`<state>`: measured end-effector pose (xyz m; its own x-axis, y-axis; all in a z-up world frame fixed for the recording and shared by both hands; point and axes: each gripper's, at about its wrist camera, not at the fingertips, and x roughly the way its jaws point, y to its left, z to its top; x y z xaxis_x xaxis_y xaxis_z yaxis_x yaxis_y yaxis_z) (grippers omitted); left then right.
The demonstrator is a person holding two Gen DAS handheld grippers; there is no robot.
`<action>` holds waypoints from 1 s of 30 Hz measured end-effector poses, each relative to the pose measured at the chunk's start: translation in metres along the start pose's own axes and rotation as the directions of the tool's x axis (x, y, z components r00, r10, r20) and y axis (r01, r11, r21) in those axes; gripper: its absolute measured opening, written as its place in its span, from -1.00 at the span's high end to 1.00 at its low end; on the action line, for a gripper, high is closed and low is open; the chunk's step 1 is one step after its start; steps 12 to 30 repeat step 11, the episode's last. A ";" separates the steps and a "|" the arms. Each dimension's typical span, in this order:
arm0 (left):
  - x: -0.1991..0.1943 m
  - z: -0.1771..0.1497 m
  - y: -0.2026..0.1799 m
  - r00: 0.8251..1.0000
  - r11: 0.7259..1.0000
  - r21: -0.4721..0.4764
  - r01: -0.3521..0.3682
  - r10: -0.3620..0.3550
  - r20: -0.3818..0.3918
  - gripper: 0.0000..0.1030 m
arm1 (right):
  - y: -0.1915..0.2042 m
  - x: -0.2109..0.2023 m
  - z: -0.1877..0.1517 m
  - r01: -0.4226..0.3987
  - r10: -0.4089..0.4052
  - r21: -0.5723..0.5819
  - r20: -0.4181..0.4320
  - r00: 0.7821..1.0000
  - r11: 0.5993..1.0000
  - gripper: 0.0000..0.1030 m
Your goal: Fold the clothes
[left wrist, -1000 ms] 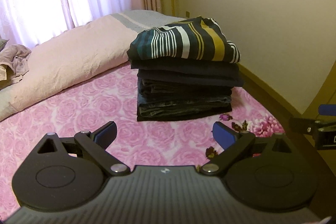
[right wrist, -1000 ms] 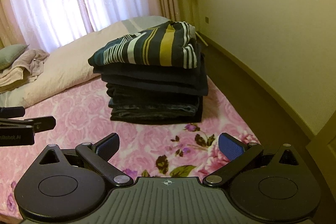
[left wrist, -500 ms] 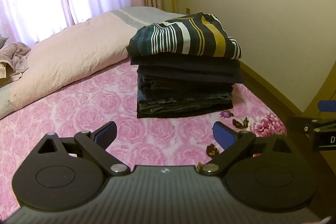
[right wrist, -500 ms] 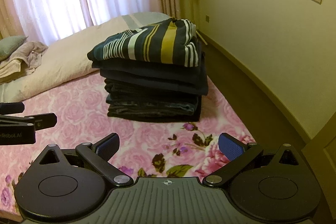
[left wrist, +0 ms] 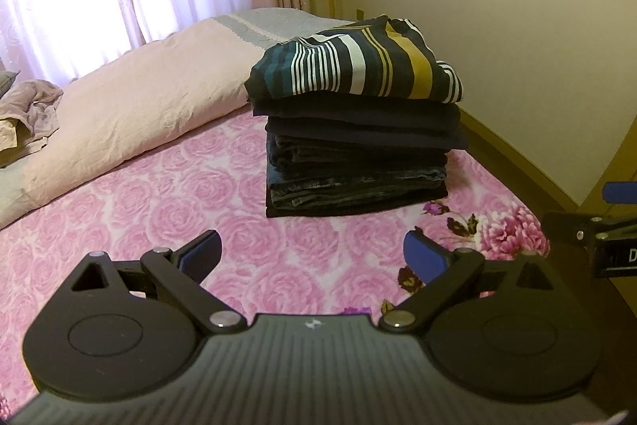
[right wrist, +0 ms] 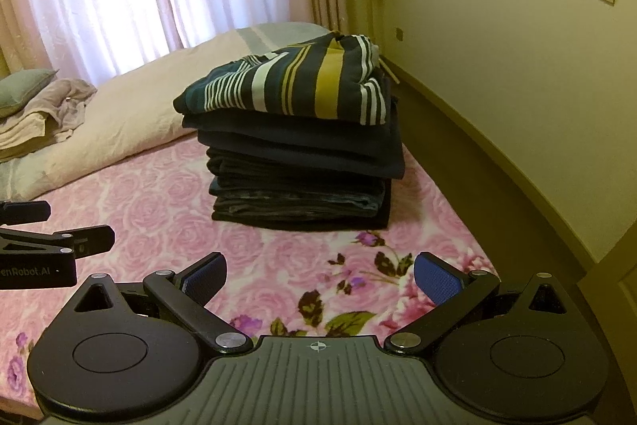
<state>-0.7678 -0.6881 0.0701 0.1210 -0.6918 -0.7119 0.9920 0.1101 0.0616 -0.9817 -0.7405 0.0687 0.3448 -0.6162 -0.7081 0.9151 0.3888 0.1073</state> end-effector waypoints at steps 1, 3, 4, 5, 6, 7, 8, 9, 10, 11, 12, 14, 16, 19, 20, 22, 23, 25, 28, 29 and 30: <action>0.000 0.000 0.000 1.000 1.000 0.000 -0.001 0.001 0.000 -0.88 | 0.000 0.000 0.000 -0.002 0.002 0.000 -0.001 1.000 1.000 -0.99; 0.000 0.000 0.000 1.000 1.000 0.000 -0.001 0.001 0.000 -0.88 | 0.000 0.001 0.000 -0.006 0.006 0.001 -0.002 1.000 1.000 -0.99; 0.000 0.000 0.000 1.000 1.000 0.000 -0.001 0.001 0.001 -0.88 | 0.000 0.002 0.000 -0.007 0.007 0.001 -0.001 1.000 1.000 -0.99; 0.001 0.000 0.000 1.000 1.000 0.000 -0.002 0.002 0.001 -0.88 | 0.000 0.002 0.000 -0.008 0.008 0.001 -0.001 1.000 1.000 -0.99; 0.001 0.000 0.000 1.000 1.000 0.000 -0.002 0.002 0.002 -0.88 | 0.000 0.002 0.000 -0.008 0.008 0.002 -0.001 1.000 1.000 -0.99; 0.001 0.000 0.000 1.000 1.000 -0.001 -0.002 0.002 0.005 -0.88 | 0.000 0.003 0.000 -0.008 0.008 0.002 -0.001 1.000 1.000 -0.99; 0.001 0.000 -0.001 1.000 1.000 -0.002 -0.001 0.001 0.007 -0.88 | -0.001 0.003 0.000 -0.009 0.009 0.002 -0.001 1.000 1.000 -0.99; 0.001 0.000 -0.001 1.000 1.000 -0.003 0.000 0.000 0.008 -0.89 | -0.001 0.003 0.000 -0.009 0.009 0.002 -0.002 1.000 1.000 -0.99; 0.001 0.001 -0.001 1.000 1.000 -0.005 0.001 -0.001 0.010 -0.89 | -0.001 0.004 0.000 -0.010 0.010 0.002 -0.002 1.000 1.000 -0.99; 0.001 0.001 -0.001 1.000 1.000 -0.006 0.002 -0.001 0.011 -0.89 | -0.002 0.004 0.001 -0.011 0.011 0.002 -0.002 1.000 1.000 -0.99; 0.001 0.001 -0.001 1.000 1.000 -0.006 0.002 -0.001 0.011 -0.89 | -0.002 0.004 0.001 -0.011 0.011 0.002 -0.002 1.000 1.000 -0.99; 0.001 0.001 -0.001 1.000 1.000 -0.006 0.002 -0.001 0.011 -0.89 | -0.002 0.004 0.001 -0.011 0.011 0.002 -0.002 1.000 1.000 -0.99; 0.001 0.001 -0.001 1.000 1.000 -0.006 0.002 -0.001 0.011 -0.89 | -0.002 0.004 0.001 -0.011 0.011 0.002 -0.002 1.000 1.000 -0.99; 0.001 0.001 -0.001 1.000 1.000 -0.006 0.002 -0.001 0.011 -0.89 | -0.002 0.004 0.001 -0.011 0.011 0.002 -0.002 1.000 1.000 -0.99; 0.001 0.001 -0.001 1.000 1.000 -0.006 0.002 -0.001 0.011 -0.89 | -0.002 0.004 0.001 -0.011 0.011 0.002 -0.002 1.000 1.000 -0.99; 0.001 0.001 -0.001 1.000 1.000 -0.006 0.002 -0.001 0.011 -0.89 | -0.002 0.004 0.001 -0.011 0.011 0.002 -0.002 1.000 1.000 -0.99; 0.001 0.001 -0.001 1.000 1.000 -0.006 0.002 -0.001 0.011 -0.89 | -0.002 0.004 0.001 -0.011 0.011 0.002 -0.002 1.000 1.000 -0.99; 0.001 0.001 -0.001 1.000 1.000 -0.006 0.002 -0.001 0.011 -0.89 | -0.002 0.004 0.001 -0.011 0.011 0.002 -0.002 1.000 1.000 -0.99; 0.001 0.001 -0.001 1.000 1.000 -0.006 0.002 -0.001 0.011 -0.89 | -0.002 0.004 0.001 -0.011 0.011 0.002 -0.002 1.000 1.000 -0.99; 0.001 0.001 -0.001 1.000 1.000 -0.006 0.002 -0.001 0.011 -0.89 | -0.002 0.004 0.001 -0.011 0.011 0.002 -0.002 1.000 1.000 -0.99; 0.001 0.001 -0.001 1.000 1.000 -0.006 0.002 -0.001 0.011 -0.89 | -0.002 0.004 0.001 -0.011 0.011 0.002 -0.002 1.000 1.000 -0.99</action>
